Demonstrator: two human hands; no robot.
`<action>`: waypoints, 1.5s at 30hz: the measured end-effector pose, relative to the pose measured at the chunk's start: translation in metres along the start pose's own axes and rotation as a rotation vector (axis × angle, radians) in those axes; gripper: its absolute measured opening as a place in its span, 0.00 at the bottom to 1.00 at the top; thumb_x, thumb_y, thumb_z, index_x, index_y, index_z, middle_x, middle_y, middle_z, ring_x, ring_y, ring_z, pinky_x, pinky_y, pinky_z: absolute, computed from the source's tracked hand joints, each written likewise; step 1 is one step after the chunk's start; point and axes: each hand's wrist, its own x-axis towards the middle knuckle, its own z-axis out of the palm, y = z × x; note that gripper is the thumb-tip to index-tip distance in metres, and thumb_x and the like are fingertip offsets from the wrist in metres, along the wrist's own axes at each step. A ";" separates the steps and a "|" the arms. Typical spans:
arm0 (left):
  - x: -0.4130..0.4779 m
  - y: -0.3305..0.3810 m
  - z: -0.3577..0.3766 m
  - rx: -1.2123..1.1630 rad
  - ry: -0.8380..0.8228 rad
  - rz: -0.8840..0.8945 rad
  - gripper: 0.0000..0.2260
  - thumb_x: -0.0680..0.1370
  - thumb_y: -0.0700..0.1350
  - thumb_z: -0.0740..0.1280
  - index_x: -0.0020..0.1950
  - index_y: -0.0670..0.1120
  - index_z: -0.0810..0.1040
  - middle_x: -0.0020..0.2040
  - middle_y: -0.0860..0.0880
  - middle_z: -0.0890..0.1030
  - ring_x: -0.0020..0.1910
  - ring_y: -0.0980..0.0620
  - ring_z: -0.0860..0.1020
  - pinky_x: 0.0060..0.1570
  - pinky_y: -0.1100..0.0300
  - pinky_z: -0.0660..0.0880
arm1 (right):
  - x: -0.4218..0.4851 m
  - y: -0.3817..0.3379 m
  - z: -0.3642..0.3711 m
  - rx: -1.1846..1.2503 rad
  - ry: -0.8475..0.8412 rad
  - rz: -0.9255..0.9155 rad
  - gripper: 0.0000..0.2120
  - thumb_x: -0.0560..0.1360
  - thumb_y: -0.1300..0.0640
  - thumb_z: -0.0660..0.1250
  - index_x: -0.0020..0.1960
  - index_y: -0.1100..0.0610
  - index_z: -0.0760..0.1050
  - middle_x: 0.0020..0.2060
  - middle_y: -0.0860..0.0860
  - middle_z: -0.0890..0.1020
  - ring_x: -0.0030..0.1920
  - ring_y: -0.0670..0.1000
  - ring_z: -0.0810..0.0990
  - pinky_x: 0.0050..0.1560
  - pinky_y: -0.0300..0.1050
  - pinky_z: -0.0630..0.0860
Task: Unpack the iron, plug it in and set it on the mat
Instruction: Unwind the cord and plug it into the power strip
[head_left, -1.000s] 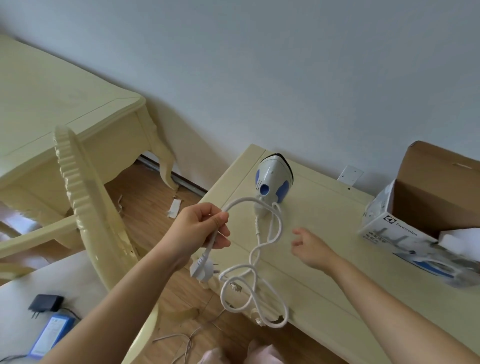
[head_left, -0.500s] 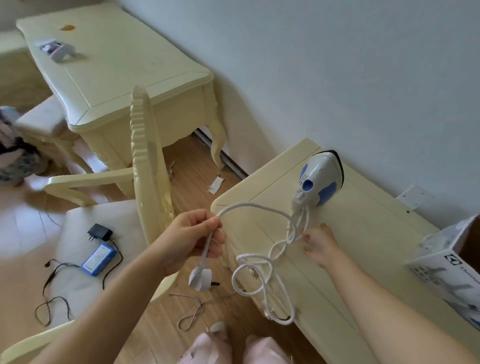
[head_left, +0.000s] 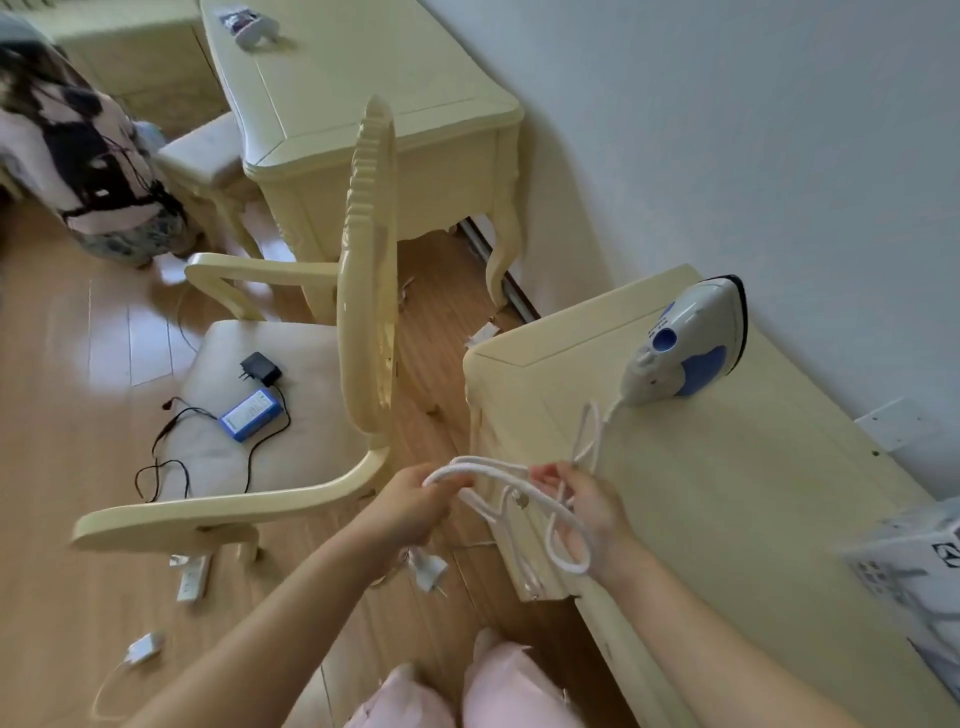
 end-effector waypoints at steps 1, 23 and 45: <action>0.000 -0.002 0.004 -0.014 -0.027 -0.045 0.12 0.80 0.50 0.60 0.54 0.44 0.78 0.32 0.48 0.73 0.23 0.57 0.64 0.21 0.67 0.61 | -0.006 0.008 0.005 -0.154 -0.038 -0.049 0.11 0.78 0.61 0.60 0.38 0.58 0.76 0.34 0.53 0.79 0.36 0.50 0.78 0.39 0.42 0.75; -0.028 -0.103 -0.111 0.081 0.005 -0.167 0.08 0.76 0.33 0.63 0.44 0.42 0.81 0.34 0.47 0.76 0.33 0.51 0.73 0.38 0.59 0.73 | 0.086 0.010 0.003 -1.830 0.042 -0.517 0.26 0.73 0.62 0.59 0.69 0.48 0.64 0.66 0.50 0.69 0.67 0.53 0.66 0.64 0.51 0.61; -0.052 -0.152 -0.156 -0.184 0.446 -0.475 0.12 0.77 0.36 0.57 0.35 0.40 0.72 0.27 0.48 0.69 0.25 0.53 0.63 0.22 0.63 0.60 | 0.004 0.021 0.106 -3.070 -0.934 -0.487 0.01 0.73 0.62 0.66 0.44 0.58 0.74 0.46 0.52 0.78 0.49 0.55 0.74 0.67 0.56 0.62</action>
